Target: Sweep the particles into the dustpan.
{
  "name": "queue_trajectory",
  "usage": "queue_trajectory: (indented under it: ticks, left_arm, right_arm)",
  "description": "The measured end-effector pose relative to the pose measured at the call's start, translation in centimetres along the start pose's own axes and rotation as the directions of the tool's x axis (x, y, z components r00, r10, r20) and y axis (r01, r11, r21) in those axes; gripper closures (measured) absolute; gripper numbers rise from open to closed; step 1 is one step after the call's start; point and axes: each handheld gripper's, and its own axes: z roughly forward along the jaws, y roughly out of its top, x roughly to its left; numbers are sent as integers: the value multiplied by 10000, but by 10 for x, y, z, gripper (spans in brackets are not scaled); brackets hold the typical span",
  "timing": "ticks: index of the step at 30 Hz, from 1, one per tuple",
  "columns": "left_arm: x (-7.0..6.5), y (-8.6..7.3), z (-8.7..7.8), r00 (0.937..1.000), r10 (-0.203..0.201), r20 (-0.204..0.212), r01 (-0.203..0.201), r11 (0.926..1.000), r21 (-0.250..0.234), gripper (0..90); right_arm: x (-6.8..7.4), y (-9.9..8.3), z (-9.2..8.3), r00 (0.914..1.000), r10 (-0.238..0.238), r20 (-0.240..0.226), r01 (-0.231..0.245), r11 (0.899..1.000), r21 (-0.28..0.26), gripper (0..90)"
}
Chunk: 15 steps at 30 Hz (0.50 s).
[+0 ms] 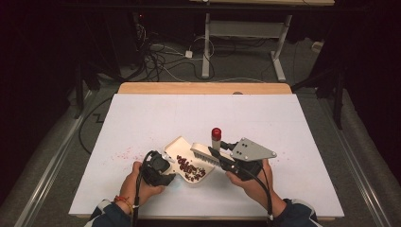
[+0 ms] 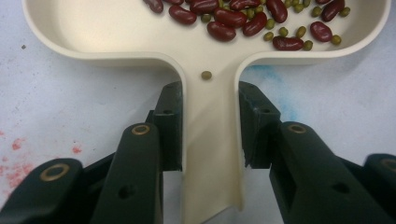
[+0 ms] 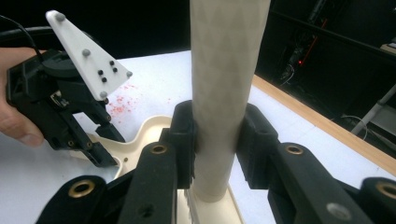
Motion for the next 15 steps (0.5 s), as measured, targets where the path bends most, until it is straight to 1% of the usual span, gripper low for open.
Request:
queue_trajectory:
  ticks: [4, 7, 9, 13, 15]
  left_arm:
    - [0, 0, 0, 10000, 13, 7, -13, 10000, 26, 641]
    - [1, 0, 0, 10000, 5, 24, -5, 10000, 8, 641]
    - [1, 0, 0, 10000, -72, 27, 73, 10000, -44, 640]
    - [3, -1, 0, 9998, -190, 47, 190, 9998, -101, 641]
    - [4, -1, 0, 9998, -174, 61, 175, 9998, -97, 641]
  right_arm:
    - [-6, -3, 0, 9999, 75, 102, -75, 10000, 41, 707]
    - [-6, -5, 3, 9998, -43, 170, 41, 9999, 136, 707]
    - [-5, -8, 6, 10000, -59, 80, 56, 9995, 317, 707]
    - [-1, -11, 10, 9999, -10, -164, 18, 9989, 465, 707]
    - [3, -11, 11, 9996, 6, -284, 8, 9989, 477, 707]
